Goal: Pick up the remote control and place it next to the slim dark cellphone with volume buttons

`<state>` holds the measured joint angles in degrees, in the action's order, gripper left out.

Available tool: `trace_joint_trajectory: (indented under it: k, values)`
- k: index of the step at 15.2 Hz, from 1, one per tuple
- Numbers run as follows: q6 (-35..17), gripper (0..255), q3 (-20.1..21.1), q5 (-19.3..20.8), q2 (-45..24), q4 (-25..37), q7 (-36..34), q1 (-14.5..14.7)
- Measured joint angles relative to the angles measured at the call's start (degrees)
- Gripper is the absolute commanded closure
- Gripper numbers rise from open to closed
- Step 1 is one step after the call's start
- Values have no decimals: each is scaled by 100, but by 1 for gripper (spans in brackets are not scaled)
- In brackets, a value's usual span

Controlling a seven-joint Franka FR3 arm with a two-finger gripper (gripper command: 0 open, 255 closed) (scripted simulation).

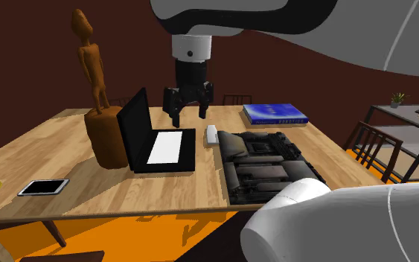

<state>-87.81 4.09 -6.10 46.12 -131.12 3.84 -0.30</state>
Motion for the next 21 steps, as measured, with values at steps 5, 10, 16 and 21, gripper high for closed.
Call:
trace_joint_trajectory:
  k: [5,10,16,21]
  values:
    - [-429,0,-62,85,-414,-50,-70,-164]
    - [-1110,0,-146,210,-1323,132,-233,-419]
    - [-1753,0,-323,364,-2343,460,-400,-713]
    - [-2199,0,-452,448,-3266,896,-604,-907]
